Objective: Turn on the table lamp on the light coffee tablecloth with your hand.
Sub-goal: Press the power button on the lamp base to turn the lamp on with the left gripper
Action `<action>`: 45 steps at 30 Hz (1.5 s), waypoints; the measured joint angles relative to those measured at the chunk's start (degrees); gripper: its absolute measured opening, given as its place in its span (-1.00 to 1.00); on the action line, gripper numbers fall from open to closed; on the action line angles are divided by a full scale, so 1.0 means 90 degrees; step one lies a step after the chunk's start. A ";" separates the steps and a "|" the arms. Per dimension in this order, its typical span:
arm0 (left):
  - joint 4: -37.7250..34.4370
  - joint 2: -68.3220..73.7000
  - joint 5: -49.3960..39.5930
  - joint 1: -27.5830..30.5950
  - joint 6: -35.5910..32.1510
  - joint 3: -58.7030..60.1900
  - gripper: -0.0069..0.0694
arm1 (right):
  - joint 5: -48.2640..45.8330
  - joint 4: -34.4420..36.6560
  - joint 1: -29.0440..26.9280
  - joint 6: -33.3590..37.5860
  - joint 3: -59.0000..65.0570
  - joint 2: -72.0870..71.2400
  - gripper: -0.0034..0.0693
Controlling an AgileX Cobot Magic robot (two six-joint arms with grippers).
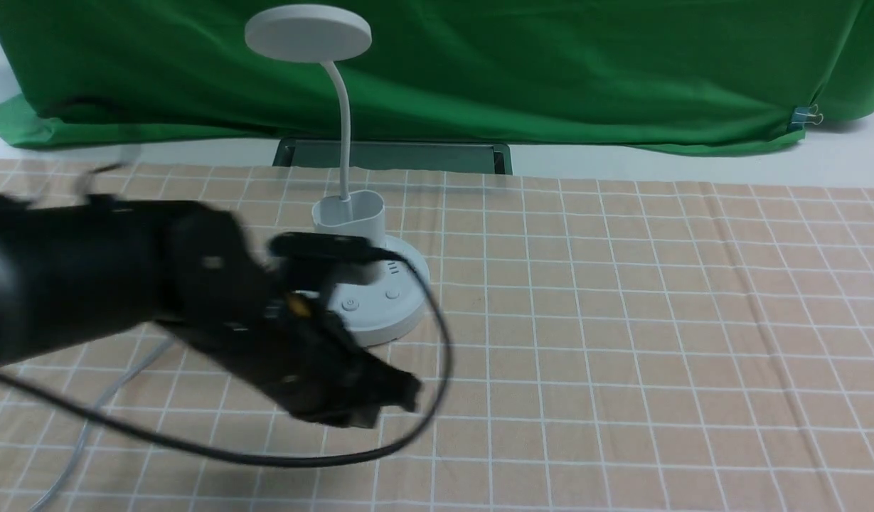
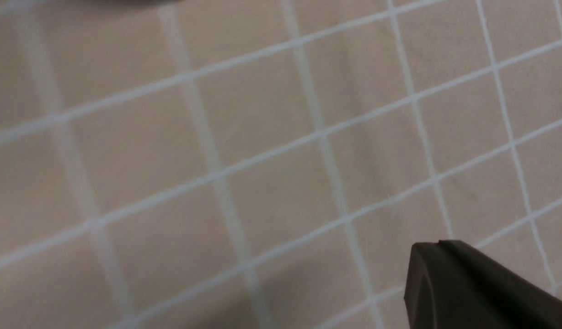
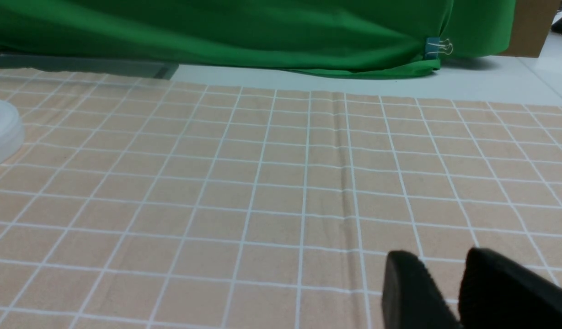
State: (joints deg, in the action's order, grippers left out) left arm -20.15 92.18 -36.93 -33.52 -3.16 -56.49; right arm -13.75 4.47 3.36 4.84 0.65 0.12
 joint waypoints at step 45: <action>0.2988 0.2590 0.0040 0.0208 0.2439 -0.3034 -0.82 | 0.0000 0.0000 0.0000 0.0005 0.0000 0.0000 -0.25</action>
State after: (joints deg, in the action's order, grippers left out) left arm 6.75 115.49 -36.57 -31.65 18.80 -83.79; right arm -13.75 4.47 3.36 4.88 0.65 0.12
